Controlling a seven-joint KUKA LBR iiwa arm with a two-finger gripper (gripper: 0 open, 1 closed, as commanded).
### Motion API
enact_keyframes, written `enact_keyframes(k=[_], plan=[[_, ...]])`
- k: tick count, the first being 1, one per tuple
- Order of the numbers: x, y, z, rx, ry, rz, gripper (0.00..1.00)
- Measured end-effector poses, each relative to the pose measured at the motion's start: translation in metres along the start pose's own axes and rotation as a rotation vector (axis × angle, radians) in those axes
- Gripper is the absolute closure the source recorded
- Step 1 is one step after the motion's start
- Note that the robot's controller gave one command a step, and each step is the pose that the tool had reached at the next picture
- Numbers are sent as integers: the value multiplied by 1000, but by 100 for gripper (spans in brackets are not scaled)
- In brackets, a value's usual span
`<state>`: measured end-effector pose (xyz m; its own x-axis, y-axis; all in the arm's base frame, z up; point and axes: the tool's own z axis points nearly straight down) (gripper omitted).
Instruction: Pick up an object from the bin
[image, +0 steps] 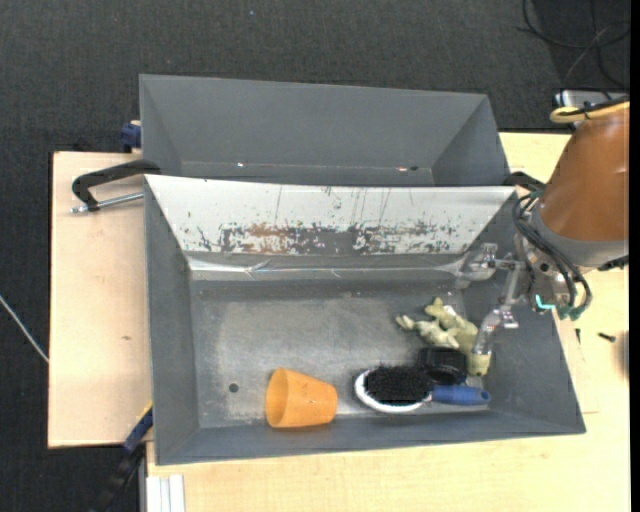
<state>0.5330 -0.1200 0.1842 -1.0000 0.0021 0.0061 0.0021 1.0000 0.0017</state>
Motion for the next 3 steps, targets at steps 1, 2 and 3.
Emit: enact_keyframes(k=[1,2,3], plan=[[-15,13,113,2,-9,-237,0],[-18,14,110,4,-18,-237,100],[-7,34,-40,7,-18,-542,100]])
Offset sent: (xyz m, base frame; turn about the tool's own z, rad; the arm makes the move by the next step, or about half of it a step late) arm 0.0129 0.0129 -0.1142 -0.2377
